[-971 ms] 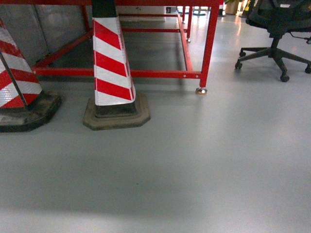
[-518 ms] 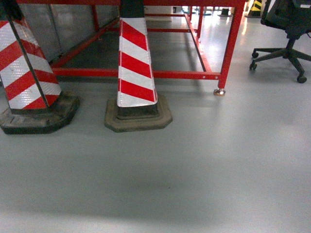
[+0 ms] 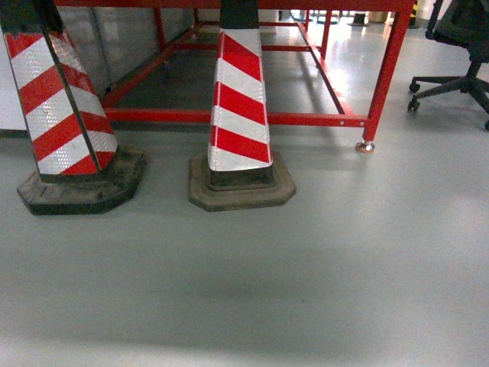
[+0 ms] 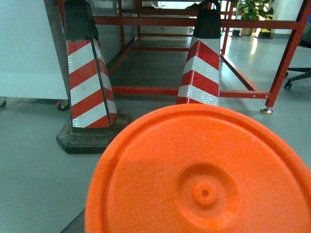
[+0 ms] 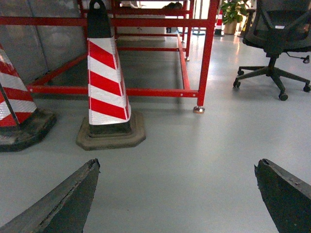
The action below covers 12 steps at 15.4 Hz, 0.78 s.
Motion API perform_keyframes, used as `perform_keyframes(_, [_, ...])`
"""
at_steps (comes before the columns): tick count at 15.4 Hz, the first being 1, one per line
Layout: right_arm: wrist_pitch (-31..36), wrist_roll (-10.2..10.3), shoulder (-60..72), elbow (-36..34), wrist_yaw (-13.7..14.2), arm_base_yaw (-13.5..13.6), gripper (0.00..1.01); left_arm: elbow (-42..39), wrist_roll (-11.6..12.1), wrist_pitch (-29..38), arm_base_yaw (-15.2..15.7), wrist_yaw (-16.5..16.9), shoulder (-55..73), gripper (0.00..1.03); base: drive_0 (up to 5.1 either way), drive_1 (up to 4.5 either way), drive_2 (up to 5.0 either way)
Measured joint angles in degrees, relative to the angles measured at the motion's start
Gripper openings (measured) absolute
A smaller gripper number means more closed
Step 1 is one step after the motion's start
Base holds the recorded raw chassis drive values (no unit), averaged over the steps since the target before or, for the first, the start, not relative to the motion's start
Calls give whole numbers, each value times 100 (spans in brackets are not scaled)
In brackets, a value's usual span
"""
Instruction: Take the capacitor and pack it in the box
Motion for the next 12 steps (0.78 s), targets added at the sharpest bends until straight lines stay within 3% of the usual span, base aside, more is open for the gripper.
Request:
perform_keyframes(6, [-4,0,0,0,4,0,98,0,0,0,0,0,0,43,0,0,0])
perform_keyframes(12, [-2,0,0,0,13,0,98,0,0,0,0,0,0,43,-1,402,-404])
